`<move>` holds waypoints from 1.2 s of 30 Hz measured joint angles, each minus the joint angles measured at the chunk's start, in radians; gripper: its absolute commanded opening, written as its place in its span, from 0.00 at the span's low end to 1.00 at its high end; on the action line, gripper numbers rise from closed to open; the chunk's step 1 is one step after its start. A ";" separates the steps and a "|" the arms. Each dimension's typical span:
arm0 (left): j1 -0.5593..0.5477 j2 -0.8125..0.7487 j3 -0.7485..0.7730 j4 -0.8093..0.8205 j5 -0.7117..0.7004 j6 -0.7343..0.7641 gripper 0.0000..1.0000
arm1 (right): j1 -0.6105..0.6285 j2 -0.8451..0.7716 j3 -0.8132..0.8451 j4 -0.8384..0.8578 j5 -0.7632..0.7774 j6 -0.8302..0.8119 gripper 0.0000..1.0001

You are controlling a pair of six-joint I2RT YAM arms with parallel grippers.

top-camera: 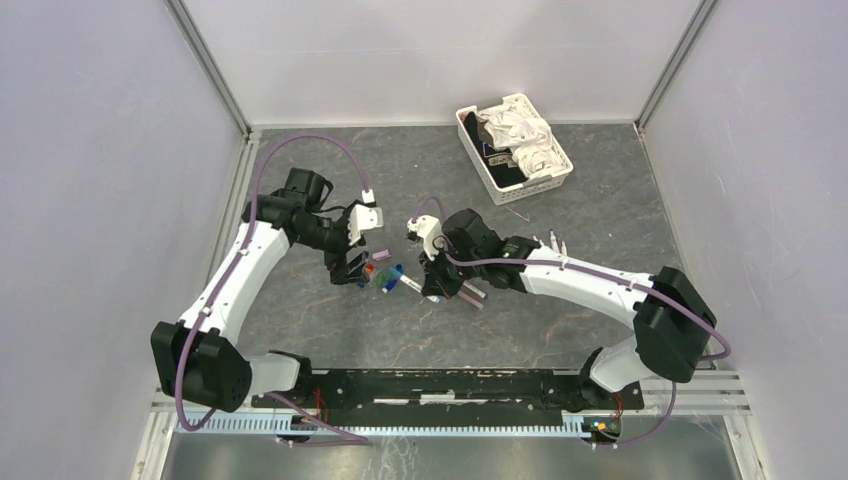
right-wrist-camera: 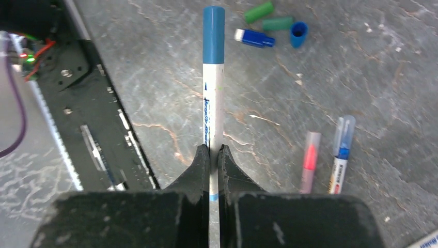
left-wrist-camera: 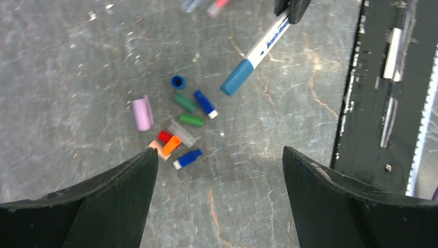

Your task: Open the pen caps

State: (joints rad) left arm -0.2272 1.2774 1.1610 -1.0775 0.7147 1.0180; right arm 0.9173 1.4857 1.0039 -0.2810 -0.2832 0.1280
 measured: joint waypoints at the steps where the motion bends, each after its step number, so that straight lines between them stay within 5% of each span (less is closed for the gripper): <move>1: -0.006 0.003 -0.005 -0.009 0.010 0.021 0.94 | -0.005 0.000 0.008 -0.005 -0.034 -0.003 0.00; 13: -0.114 0.004 -0.112 0.005 0.045 0.088 0.94 | -0.035 0.107 0.091 -0.082 -0.343 -0.042 0.00; 23: -0.226 0.005 -0.124 0.032 0.000 0.090 0.75 | -0.048 0.130 0.123 -0.089 -0.427 -0.044 0.00; 28: -0.234 0.004 -0.148 0.037 -0.030 0.092 0.55 | -0.079 0.130 0.122 -0.064 -0.467 -0.031 0.00; 33: -0.235 -0.005 -0.156 0.048 -0.041 0.093 0.13 | -0.095 0.130 0.113 -0.040 -0.505 -0.013 0.01; 34: -0.235 -0.008 -0.156 0.054 -0.042 0.096 0.04 | -0.095 0.130 0.108 -0.034 -0.515 -0.008 0.10; 36: -0.240 -0.011 -0.156 0.027 -0.042 0.107 0.02 | -0.096 0.130 0.098 -0.018 -0.518 -0.002 0.20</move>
State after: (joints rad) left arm -0.4671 1.2659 1.0050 -1.0500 0.6727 1.1252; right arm 0.8215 1.6157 1.1023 -0.2993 -0.8013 0.1261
